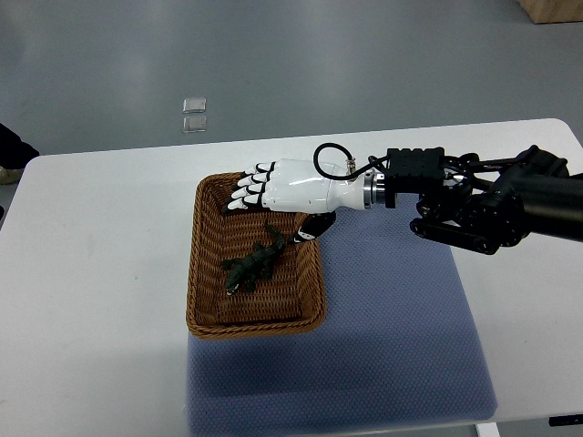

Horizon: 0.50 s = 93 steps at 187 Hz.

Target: Place crocodile in brown basket with right hand

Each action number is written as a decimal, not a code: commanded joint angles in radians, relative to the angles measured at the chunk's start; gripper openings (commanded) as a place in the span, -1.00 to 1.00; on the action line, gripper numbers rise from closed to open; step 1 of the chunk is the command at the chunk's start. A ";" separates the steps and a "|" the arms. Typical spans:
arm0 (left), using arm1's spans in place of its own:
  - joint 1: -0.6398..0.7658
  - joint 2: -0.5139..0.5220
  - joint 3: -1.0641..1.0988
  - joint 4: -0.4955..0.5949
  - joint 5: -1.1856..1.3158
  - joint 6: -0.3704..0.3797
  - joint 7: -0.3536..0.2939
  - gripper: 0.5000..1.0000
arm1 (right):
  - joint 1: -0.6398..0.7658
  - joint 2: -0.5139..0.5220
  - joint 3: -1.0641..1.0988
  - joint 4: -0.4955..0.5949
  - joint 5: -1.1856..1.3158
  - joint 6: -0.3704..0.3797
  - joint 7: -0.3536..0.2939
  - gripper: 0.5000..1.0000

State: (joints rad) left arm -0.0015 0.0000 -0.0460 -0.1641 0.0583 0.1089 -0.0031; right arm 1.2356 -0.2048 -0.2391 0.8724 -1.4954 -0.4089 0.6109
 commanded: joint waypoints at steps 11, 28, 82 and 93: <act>0.000 0.000 0.000 0.000 0.000 0.000 0.000 1.00 | -0.028 -0.037 0.070 -0.007 0.127 0.051 0.000 0.65; 0.000 0.000 0.000 0.000 0.000 0.000 0.000 1.00 | -0.059 -0.074 0.129 -0.009 0.207 0.117 0.000 0.65; 0.000 0.000 0.000 0.000 0.000 0.000 0.000 1.00 | -0.157 -0.125 0.371 -0.085 0.603 0.349 0.000 0.65; 0.000 0.000 0.000 0.000 0.000 0.000 0.000 1.00 | -0.169 -0.126 0.394 -0.119 0.704 0.400 -0.025 0.65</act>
State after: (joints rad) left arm -0.0014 0.0000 -0.0460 -0.1641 0.0582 0.1089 -0.0031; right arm 1.0913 -0.3251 0.1058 0.8010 -0.9523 -0.0963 0.6108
